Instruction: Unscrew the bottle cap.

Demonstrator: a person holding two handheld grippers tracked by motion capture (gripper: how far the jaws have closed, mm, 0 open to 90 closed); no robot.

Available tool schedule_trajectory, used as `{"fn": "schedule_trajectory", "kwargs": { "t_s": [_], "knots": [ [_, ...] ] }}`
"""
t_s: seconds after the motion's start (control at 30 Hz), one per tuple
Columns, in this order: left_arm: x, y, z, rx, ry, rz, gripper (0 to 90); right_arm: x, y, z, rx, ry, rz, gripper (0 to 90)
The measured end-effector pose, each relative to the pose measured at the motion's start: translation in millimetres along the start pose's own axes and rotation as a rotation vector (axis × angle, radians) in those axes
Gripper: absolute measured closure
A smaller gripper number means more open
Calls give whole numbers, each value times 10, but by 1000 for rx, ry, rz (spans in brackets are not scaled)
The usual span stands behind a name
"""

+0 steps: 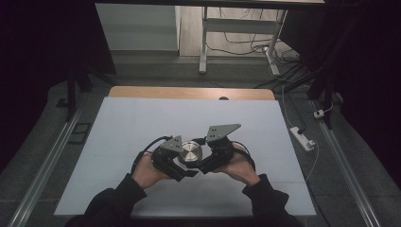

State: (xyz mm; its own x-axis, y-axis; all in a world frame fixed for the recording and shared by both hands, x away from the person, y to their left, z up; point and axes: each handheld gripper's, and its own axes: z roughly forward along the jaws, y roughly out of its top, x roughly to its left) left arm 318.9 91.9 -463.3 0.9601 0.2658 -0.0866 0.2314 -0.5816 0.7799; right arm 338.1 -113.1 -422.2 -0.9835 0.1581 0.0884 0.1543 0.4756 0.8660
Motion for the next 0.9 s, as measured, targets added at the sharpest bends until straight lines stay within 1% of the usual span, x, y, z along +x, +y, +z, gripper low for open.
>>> {"fn": "schedule_trajectory", "kwargs": {
  "t_s": [0.03, 0.07, 0.1, 0.13, 0.17, 0.2, 0.23, 0.27, 0.3, 0.33, 0.37, 0.4, 0.43, 0.47, 0.5, 0.53, 0.57, 0.6, 0.63, 0.67, 0.7, 0.73, 0.77, 0.8, 0.83, 0.87, 0.9],
  "knots": [
    [0, 0, 0, 0, 0, 0, 153, 0, 0, 0, 0, 0, 0, 173],
    [-7, 2, -3, -9, -38, 18, 153, -48, -9, -17, -8, 82, -24, 173],
    [-7, 2, -3, -9, -38, 18, 153, -71, -14, -24, -14, 119, -32, 172],
    [-10, 2, -5, -13, -46, 24, 153, -89, -17, -32, -17, 140, -38, 172],
    [-15, 6, -4, -14, -41, 21, 153, -89, -17, -32, -17, 140, -38, 172],
    [-18, 10, -3, -12, -26, 17, 153, -103, -14, -34, -25, 140, -6, 138],
    [-17, 12, -6, -7, -4, 14, 153, -103, -14, -34, -25, 140, -6, 138],
    [-3, 3, -11, -5, 37, -11, 153, -79, 7, -42, -9, 74, 33, 55],
    [4, -5, -9, -9, 59, -33, 153, -62, 20, -50, -2, 43, 50, 38],
    [4, -5, -9, -9, 59, -33, 153, -42, 35, -56, 8, -4, 72, 23],
    [13, -11, -10, -9, 82, -47, 153, -42, 35, -56, 8, -4, 72, 23],
    [18, -17, -4, -6, 128, -66, 153, -1, 62, -49, 33, -86, 105, 4],
    [18, -17, -4, -6, 128, -66, 153, 23, 74, -38, 46, -141, 117, 7],
    [16, -18, -1, -3, 146, -73, 152, 52, 82, -24, 40, -187, 123, 12],
    [9, -18, 12, -9, 159, -88, 152, 52, 82, -24, 40, -187, 123, 12],
    [4, -16, 21, -14, 168, -99, 153, 114, 96, 14, 18, -231, 128, 36],
    [-1, -12, 24, -12, 177, -103, 153, 114, 96, 14, 18, -231, 128, 36],
    [-12, -7, 37, -24, 184, -118, 153, 148, 104, 45, 25, -254, 121, 37],
    [-10, -3, 30, -14, 185, -108, 153, 220, 113, 101, 37, -299, 92, 62],
    [-22, 2, 38, -24, 186, -118, 153, 246, 117, 120, 35, -318, 81, 74],
    [-18, 5, 26, -10, 183, -104, 153, 246, 117, 120, 35, -318, 81, 74],
    [-30, 8, 36, -26, 182, -119, 153, 285, 120, 140, 24, -332, 71, 126],
    [-26, 11, 26, -15, 177, -105, 153, 285, 120, 140, 24, -332, 71, 126],
    [-22, 16, 8, 3, 165, -84, 153, 304, 121, 134, 6, -346, 65, 175],
    [-22, 16, 8, 3, 165, -84, 153, 304, 121, 134, 6, -346, 65, 175],
    [-20, 19, 3, 5, 158, -79, 153, 294, 120, 116, 2, -335, 67, 176],
    [-18, 20, 1, 2, 149, -78, 153, 294, 120, 116, 2, -335, 67, 176]
  ]
}}
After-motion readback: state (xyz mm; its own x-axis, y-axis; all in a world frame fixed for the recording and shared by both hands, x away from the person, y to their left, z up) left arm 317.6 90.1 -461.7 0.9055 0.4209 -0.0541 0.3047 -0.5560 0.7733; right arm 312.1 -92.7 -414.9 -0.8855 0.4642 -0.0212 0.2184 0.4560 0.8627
